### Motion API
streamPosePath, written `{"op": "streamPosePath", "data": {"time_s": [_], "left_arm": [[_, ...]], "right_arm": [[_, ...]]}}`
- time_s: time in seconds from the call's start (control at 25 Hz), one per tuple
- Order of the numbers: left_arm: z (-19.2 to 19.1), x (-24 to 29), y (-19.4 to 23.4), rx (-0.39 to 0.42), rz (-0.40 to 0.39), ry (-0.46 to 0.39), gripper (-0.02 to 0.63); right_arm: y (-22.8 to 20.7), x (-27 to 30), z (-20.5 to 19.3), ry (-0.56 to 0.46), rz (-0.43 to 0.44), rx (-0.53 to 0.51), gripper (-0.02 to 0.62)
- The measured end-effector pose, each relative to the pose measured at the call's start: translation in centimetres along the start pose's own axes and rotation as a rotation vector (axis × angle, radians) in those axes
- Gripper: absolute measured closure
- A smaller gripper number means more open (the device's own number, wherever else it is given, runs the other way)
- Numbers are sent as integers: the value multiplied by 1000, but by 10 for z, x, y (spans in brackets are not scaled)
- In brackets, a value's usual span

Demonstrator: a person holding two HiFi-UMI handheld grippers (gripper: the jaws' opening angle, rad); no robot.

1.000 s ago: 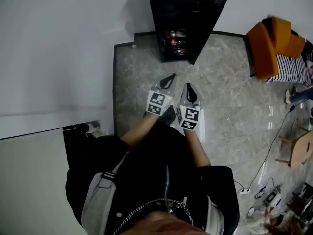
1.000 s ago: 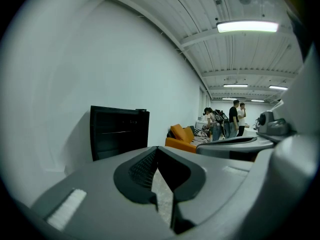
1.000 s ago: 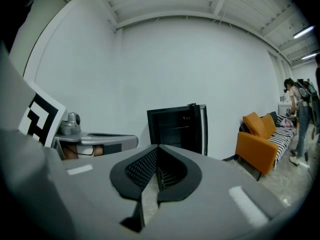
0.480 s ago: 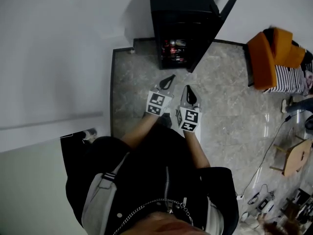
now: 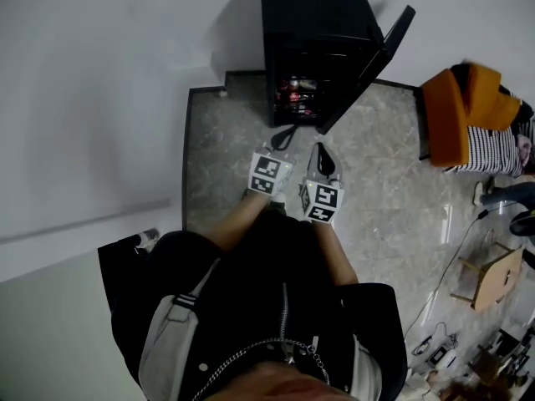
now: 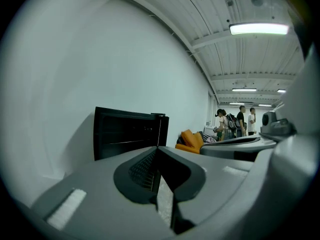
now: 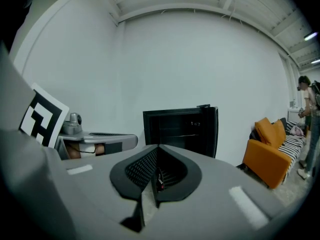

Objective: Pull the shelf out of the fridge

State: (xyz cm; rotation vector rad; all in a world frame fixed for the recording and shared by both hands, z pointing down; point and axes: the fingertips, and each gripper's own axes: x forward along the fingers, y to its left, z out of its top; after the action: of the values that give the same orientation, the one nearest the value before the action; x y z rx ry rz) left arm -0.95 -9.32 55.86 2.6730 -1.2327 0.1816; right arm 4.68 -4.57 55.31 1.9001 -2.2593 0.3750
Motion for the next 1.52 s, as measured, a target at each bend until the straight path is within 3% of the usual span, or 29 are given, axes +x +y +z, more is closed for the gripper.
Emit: {"op": "streamPosePath", "data": {"time_s": [0.48,0.76,1.2,1.52], "left_arm": [[-2,18,36,-54,22,0,595],[-2,30,35,-79,36,6,595],[3,66,74,-86,161,14,595],[17,111,91,-101,251,-6,595]], "right_arm": [[3,36,8,11,4,-12,594],[-5,44,9,33,24,-21,594],[-8,104,26,43,171,-44,594],[-40,150,49,41,261,-61,594]]}}
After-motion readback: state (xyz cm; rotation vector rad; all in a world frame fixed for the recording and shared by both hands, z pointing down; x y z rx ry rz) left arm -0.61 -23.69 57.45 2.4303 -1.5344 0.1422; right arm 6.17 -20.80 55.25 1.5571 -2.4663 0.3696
